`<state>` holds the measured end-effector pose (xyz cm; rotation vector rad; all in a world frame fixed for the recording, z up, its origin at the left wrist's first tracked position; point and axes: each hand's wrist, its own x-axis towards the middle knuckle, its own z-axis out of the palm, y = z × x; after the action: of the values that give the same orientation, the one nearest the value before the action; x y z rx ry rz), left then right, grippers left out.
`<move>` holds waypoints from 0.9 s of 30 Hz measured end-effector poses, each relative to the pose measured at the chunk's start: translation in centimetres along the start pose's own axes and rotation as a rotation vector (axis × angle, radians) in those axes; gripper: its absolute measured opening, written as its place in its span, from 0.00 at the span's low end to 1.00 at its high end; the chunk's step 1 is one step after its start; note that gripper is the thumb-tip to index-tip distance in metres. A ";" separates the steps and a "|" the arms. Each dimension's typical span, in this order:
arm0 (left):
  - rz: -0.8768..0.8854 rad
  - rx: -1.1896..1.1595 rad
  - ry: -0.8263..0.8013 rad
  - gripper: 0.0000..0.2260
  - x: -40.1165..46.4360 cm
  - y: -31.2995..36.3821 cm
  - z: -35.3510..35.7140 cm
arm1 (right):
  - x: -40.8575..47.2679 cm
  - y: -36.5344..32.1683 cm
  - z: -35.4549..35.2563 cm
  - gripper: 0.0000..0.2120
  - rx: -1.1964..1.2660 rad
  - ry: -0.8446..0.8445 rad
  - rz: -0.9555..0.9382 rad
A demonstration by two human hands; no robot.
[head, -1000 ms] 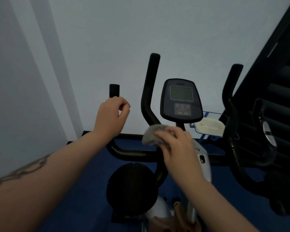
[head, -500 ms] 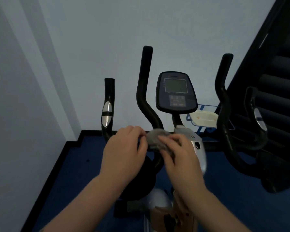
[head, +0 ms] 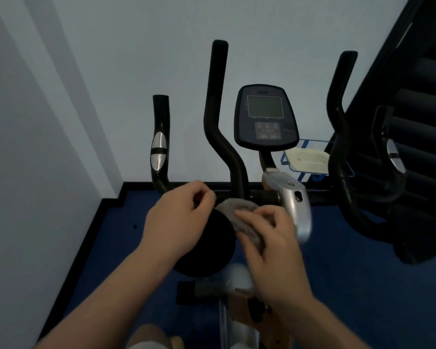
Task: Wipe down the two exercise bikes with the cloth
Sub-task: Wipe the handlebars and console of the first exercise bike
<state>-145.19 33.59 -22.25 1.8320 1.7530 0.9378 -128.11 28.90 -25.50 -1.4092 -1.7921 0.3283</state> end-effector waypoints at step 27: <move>0.653 0.577 0.185 0.14 -1.2 -0.3 1.3 | 3.5 1.7 -1.3 0.17 -0.300 0.009 -0.041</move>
<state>-144.42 32.58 -23.54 2.8845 1.6617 0.8952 -126.16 32.25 -24.26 -1.5721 -1.9184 0.0308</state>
